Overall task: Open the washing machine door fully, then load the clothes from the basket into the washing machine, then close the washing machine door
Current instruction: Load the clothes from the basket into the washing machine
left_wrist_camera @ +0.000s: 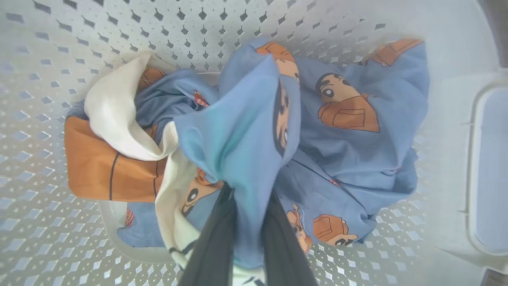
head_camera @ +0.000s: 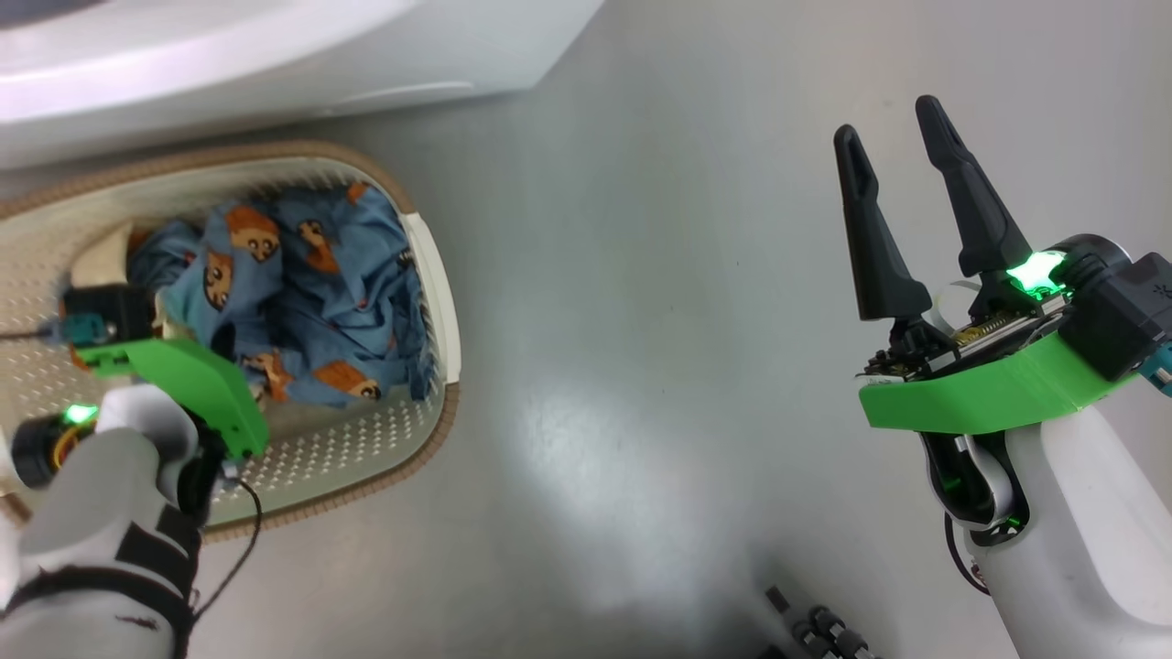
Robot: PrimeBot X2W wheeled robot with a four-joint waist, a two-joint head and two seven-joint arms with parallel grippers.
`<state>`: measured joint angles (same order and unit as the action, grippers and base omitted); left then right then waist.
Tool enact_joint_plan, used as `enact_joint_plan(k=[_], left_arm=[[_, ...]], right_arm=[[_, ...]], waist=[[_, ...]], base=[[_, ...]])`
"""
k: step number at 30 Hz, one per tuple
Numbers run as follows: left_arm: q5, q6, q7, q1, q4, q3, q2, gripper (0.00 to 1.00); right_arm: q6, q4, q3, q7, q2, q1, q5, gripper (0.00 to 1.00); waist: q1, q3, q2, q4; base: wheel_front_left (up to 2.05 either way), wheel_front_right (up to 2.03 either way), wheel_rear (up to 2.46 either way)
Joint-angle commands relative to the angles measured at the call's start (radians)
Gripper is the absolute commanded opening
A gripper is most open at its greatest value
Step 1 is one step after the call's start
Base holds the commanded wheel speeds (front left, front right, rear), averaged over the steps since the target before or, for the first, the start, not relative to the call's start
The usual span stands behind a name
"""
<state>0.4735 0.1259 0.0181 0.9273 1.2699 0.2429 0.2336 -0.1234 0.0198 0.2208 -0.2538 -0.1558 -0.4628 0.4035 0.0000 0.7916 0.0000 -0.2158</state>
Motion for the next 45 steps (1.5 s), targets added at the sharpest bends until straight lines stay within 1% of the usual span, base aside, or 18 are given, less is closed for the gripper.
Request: enact_joint_plan(k=[1, 9, 10, 16, 17, 22, 27, 31, 35, 45], left_arm=[[0.021, 0.005, -0.021, -0.056, -0.018, -0.005, 0.030, 0.00], [0.094, 0.005, -0.106, -0.131, -0.057, 0.056, 0.014, 0.00], [0.115, 0.005, -0.132, -0.154, -0.067, 0.071, 0.013, 0.00], [0.175, 0.005, -0.210, -0.224, -0.095, 0.118, 0.014, 0.00], [0.175, 0.005, -0.210, -0.224, -0.095, 0.118, 0.014, 0.00], [0.210, 0.005, -0.257, -0.273, -0.119, 0.153, 0.019, 0.00], [0.233, 0.005, -0.277, -0.316, -0.159, 0.166, 0.025, 0.00], [0.220, 0.005, -0.279, -0.348, -0.236, 0.131, 0.044, 0.00], [0.175, 0.003, -0.280, -0.397, -0.324, 0.075, 0.049, 0.00], [0.041, -0.011, -0.280, -0.542, -0.553, -0.070, 0.023, 0.00]], right_arm=[[-0.007, -0.014, 0.016, -0.008, -0.009, 0.030, -0.006, 1.00], [-0.007, 0.008, 0.014, -0.008, -0.029, 0.063, 0.000, 1.00], [-0.007, 0.013, 0.012, -0.008, -0.034, 0.075, 0.002, 1.00], [-0.007, 0.025, 0.005, -0.008, -0.051, 0.122, 0.006, 1.00], [-0.007, 0.025, 0.005, -0.008, -0.051, 0.122, 0.006, 1.00], [-0.007, 0.034, -0.005, -0.008, -0.062, 0.164, 0.012, 1.00], [-0.007, 0.041, -0.012, -0.008, -0.072, 0.204, 0.016, 1.00], [-0.007, 0.044, -0.020, -0.008, -0.078, 0.232, 0.019, 1.00], [-0.007, 0.047, -0.027, -0.008, -0.082, 0.258, 0.021, 1.00], [-0.007, 0.049, -0.050, -0.008, -0.091, 0.326, 0.027, 1.00]], waist=[[0.0000, -0.038, 0.0000, 0.011], [0.0000, -0.154, 0.0000, 0.044], [0.0000, -0.187, 0.0000, 0.052], [0.0000, -0.287, 0.0000, 0.077], [0.0000, -0.287, 0.0000, 0.077], [0.0000, -0.363, 0.0000, 0.096], [0.0000, -0.431, 0.0000, 0.109], [0.0000, -0.475, 0.0000, 0.118], [0.0000, -0.515, 0.0000, 0.125], [0.0000, -0.602, 0.0000, 0.147]], base=[[0.00, 0.00, 0.00], [0.00, 0.00, 0.00], [0.00, 0.00, 0.00], [0.00, 0.00, 0.00], [0.00, 0.00, 0.00], [0.00, 0.00, 0.00], [0.00, 0.00, 0.00], [0.00, 0.00, 0.00], [0.00, 0.00, 0.00], [0.00, 0.00, 0.00]])
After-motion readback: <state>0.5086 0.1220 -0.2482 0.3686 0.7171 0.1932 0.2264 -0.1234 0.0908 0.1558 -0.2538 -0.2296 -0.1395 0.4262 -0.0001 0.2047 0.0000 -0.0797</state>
